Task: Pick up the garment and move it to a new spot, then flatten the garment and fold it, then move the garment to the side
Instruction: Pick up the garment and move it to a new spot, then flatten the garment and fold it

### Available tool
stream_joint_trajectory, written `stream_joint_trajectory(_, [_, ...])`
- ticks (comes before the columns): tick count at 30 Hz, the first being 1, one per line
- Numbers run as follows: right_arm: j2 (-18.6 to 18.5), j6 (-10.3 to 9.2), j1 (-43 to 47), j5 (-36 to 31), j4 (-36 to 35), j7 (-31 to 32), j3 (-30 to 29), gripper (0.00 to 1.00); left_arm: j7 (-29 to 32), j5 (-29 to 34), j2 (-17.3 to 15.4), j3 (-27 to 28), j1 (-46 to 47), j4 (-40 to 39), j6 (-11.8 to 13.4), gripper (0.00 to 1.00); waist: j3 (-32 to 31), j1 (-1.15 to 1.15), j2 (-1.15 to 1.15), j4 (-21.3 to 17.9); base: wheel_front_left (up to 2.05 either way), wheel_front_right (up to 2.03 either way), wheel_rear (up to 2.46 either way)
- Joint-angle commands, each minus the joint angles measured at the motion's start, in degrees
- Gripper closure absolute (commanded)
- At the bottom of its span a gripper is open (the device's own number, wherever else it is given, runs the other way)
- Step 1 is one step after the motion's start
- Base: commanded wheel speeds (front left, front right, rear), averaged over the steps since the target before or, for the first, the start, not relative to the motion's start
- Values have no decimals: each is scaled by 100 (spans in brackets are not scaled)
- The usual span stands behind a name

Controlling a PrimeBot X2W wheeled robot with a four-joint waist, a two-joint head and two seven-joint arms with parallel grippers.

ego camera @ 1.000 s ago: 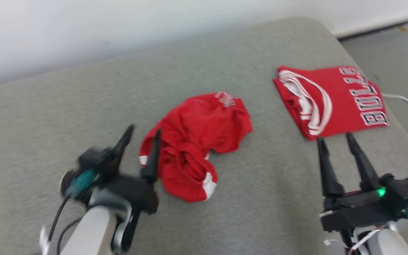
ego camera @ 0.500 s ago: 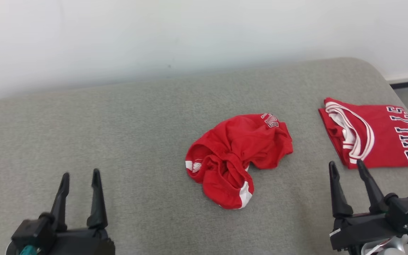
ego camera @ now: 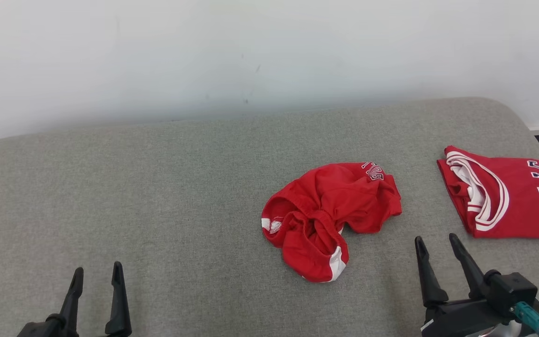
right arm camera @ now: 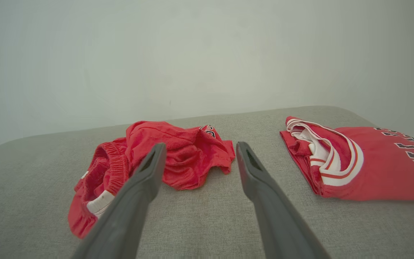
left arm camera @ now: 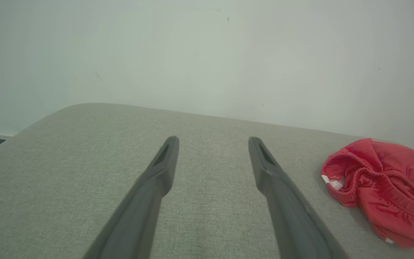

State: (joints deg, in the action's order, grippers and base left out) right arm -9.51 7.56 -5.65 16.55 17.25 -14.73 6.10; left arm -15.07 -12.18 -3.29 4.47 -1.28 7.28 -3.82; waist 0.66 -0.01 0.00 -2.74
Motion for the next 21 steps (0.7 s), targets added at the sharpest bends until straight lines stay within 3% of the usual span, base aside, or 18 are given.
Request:
stream_joint_trajectory(1, [3, -14, 25, 6, 3, -38, 17, 0, -8, 52, 13, 14, -26, 6, -14, 0, 1, 1, 0, -7, 0, 0, 0])
stream_joint_trajectory(21, [56, -14, -50, 68, 51, -50, 114, 0, -9, -13, 42, -22, 73, 180, -163, 0, -13, 1, 0, -101, 0, 0, 0])
